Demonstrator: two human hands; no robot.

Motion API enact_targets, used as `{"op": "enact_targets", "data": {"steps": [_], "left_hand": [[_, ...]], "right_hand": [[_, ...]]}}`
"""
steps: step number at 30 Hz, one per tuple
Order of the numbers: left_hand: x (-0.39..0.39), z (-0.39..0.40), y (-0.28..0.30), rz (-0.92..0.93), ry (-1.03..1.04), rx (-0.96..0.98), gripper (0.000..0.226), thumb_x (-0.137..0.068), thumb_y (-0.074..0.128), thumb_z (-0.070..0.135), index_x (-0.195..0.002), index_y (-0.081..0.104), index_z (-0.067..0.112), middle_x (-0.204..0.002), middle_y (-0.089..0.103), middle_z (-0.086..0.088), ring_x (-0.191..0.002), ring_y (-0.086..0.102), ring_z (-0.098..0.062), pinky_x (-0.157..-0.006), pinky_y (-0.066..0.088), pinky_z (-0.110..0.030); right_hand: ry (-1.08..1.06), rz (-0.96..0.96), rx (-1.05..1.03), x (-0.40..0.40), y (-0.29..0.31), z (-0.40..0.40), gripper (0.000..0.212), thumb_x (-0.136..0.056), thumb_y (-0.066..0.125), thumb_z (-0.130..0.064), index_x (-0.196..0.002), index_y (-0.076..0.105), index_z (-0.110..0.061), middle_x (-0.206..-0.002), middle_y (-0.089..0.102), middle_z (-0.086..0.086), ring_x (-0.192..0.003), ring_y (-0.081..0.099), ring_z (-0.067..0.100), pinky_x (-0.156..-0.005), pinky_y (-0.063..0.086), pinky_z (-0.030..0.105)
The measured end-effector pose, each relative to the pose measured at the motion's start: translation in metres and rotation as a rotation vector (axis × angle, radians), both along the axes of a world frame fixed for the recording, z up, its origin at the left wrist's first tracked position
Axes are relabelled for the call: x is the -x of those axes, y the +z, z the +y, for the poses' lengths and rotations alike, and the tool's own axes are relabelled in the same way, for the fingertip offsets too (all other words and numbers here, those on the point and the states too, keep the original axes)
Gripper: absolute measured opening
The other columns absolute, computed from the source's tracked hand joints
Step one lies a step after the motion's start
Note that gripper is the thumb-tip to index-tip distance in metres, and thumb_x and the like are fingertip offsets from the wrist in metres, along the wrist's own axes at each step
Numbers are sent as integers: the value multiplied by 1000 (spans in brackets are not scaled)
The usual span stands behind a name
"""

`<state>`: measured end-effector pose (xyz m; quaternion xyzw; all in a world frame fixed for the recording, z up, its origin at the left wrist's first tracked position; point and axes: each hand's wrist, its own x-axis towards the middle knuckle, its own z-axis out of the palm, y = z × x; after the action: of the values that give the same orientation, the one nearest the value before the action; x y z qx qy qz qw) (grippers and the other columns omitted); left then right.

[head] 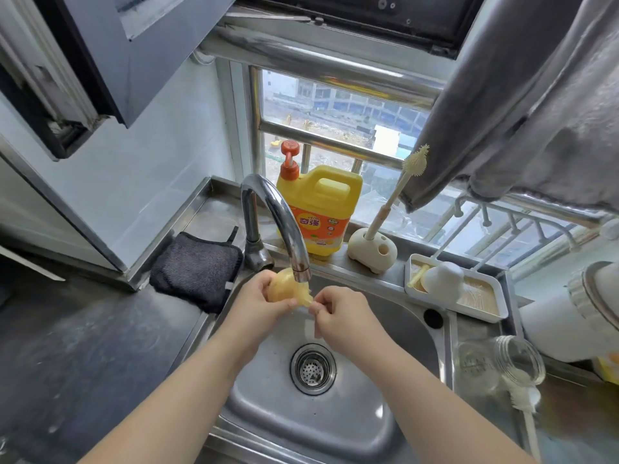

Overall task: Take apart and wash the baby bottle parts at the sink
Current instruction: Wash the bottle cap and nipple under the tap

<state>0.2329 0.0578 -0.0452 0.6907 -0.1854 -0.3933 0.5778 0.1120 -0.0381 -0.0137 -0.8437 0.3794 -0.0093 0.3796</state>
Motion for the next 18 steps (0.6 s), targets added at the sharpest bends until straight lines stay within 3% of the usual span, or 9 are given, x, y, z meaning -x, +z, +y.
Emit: {"op": "enact_targets", "data": {"steps": [2,4,7,11,13,16,18], "left_hand": [[3,-2,6,23,-10,-1,42,-59,75,22,-87,57,-4,-76,54,-15,-74,49,-19,-69,37,-34],[-1,-3,9,38,-44,-18,51,-66,75,40,-82,62,-6,-71,54,-8,-67,51,-13,-66,38,-27],[-5,-1,8,58,-73,-129,33,-88,65,36,-89,72,4,-66,60,5,-52,52,6,-56,40,-8],[-10,-6,12,201,-50,-226,31,-90,57,44,-93,67,14,-81,60,-3,-75,56,-16,-73,43,-27],[-12,-6,15,207,-84,-261,28,-92,58,38,-97,62,11,-85,61,-5,-74,60,-17,-68,51,-27],[-14,-1,17,148,-148,-254,12,-88,66,10,-98,64,5,-83,65,-8,-68,60,-14,-57,49,-19],[-17,0,16,135,-187,-258,19,-83,67,-1,-101,66,5,-87,68,-11,-72,63,-14,-56,50,-18]], "right_hand": [[8,-9,11,-1,-1,3,17,-93,51,-20,-83,64,-15,-76,69,3,-79,59,19,-72,49,32],[26,-29,46,1,-2,3,14,-92,53,-21,-82,63,-19,-72,66,-1,-78,59,18,-72,48,33],[28,-43,112,4,-1,-1,12,-92,54,-22,-85,63,-22,-70,59,-8,-79,57,19,-71,48,35],[75,-17,195,5,1,-2,11,-94,52,-25,-92,62,-24,-82,67,-2,-82,57,22,-68,47,35],[107,-1,220,6,0,-2,11,-94,51,-26,-94,62,-25,-86,68,-2,-84,58,23,-69,48,34],[139,30,232,8,-1,-1,13,-94,49,-25,-97,62,-26,-89,68,-4,-88,58,22,-72,47,33],[141,29,232,8,-2,-1,14,-94,48,-25,-97,62,-26,-89,68,-4,-89,59,21,-73,47,33]]}}
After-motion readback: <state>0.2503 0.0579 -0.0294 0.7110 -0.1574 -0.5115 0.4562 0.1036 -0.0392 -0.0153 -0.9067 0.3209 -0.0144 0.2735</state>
